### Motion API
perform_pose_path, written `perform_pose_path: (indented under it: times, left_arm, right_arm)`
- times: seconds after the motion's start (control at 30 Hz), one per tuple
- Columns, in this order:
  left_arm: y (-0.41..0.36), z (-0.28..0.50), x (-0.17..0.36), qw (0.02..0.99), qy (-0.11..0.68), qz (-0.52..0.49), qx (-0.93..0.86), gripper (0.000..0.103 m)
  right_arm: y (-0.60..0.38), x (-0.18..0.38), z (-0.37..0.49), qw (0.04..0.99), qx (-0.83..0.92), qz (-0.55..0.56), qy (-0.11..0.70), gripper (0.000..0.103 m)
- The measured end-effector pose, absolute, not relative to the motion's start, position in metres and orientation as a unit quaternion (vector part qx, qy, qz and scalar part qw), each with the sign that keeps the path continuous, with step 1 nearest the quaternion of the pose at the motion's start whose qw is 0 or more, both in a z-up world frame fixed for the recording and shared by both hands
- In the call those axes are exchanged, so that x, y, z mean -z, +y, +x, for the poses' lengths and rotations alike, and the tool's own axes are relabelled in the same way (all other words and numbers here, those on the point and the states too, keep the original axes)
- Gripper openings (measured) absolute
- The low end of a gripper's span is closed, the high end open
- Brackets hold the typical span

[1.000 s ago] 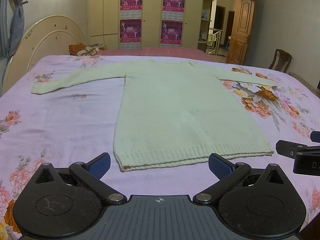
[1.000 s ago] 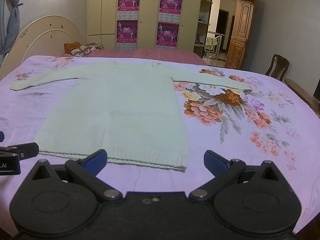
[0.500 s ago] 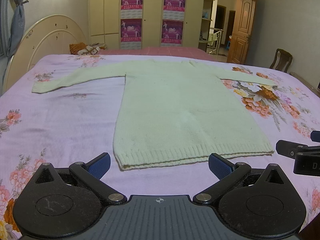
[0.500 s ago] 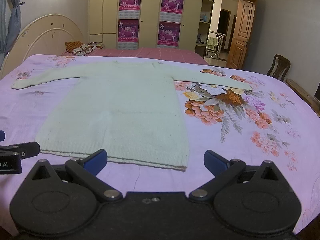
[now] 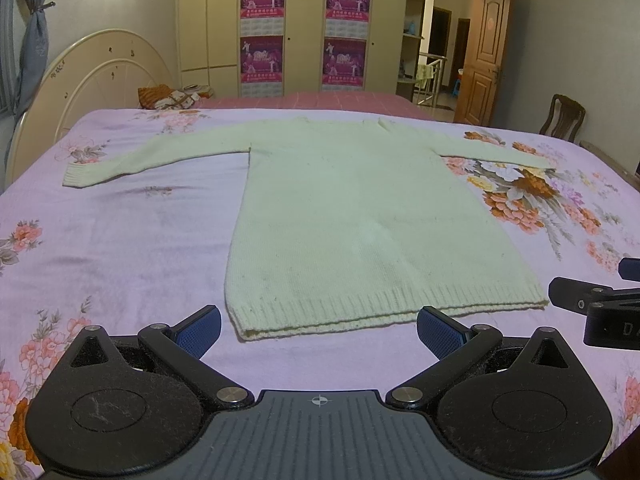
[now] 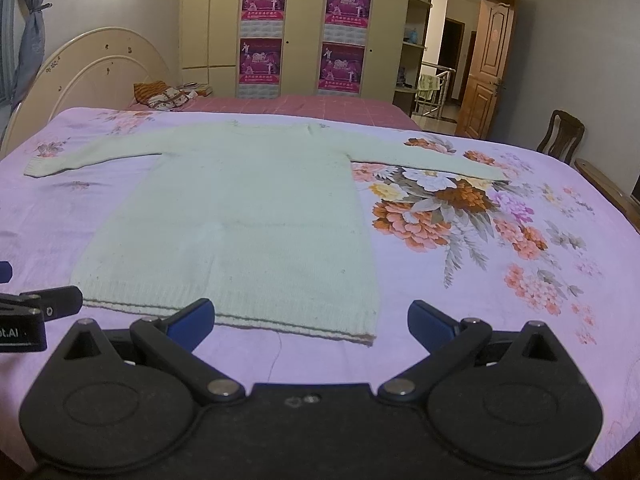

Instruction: Fold small clothes

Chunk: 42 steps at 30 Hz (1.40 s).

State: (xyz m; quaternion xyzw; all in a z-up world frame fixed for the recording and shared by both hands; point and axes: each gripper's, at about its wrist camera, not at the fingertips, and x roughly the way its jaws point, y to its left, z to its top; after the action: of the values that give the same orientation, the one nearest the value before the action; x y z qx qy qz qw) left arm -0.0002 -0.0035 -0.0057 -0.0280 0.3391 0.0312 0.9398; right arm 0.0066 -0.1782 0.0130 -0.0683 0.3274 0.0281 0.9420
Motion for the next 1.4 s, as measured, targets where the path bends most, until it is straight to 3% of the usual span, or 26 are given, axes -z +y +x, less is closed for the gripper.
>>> perform_pose_path:
  times: [0.97,1.27,1.4]
  left_arm:
    - [0.01,0.01,0.004,0.94,0.336,-0.06,-0.02,0.103]
    - [0.046,0.081,-0.032,0.959,0.272,-0.085,-0.006,0.103]
    - [0.048,0.131,-0.039,0.964,0.262,-0.049,-0.021,0.103]
  right_arm:
    - [-0.182,-0.014,0.013,0.942,-0.036,-0.072,0.324,0.102]
    - [-0.228,-0.049,0.063,0.965,-0.012,-0.051,0.257,0.102]
    - [-0.253,-0.058,0.114,0.957,-0.019,-0.025,0.287,0.102]
